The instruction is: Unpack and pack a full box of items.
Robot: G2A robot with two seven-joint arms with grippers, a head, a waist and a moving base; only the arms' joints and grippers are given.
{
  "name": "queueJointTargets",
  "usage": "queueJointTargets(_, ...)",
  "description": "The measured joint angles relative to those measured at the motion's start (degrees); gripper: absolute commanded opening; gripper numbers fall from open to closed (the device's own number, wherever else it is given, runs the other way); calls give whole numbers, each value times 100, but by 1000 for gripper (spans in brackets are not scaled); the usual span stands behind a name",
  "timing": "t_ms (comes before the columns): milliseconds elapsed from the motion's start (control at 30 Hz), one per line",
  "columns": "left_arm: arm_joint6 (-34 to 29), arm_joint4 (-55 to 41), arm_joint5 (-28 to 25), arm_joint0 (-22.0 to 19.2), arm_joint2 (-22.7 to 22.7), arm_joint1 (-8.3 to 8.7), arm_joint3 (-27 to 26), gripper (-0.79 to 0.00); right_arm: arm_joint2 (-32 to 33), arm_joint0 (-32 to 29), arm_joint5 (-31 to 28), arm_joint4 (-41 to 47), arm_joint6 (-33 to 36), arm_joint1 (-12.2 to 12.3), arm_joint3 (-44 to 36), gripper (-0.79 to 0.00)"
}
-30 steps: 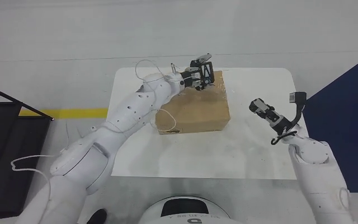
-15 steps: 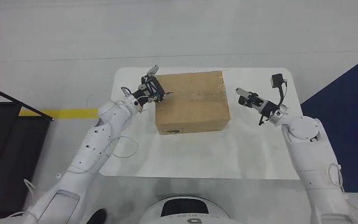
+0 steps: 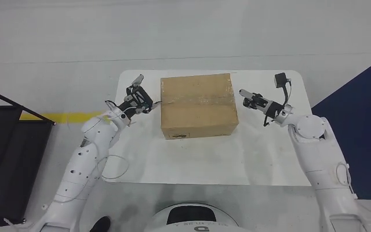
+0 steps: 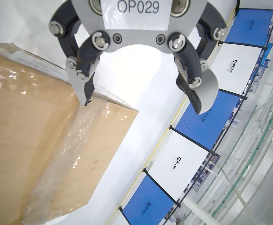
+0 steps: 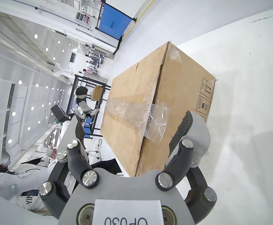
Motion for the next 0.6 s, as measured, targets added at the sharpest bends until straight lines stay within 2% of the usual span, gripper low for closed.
queueJointTargets(167, -66, 94, -280, -633, 356, -61, 580, 0, -69, 45, 11, -42, -44, -6, 27, 0)
queueJointTargets(500, 167, 265, -320, -1277, 1104, -210, 1305, 0, -56, -75, -1, -53, -164, 6, -94, 0)
queueJointTargets(567, 214, 226, -271, -1338, 1162, -230, 1401, 0, -72, -78, 3, -60, -165, 6, -107, -62)
queueJointTargets(600, 234, 216, -253, -1357, 1179, -235, 1434, 0, -83, -73, 9, -65, -156, 6, -112, -194)
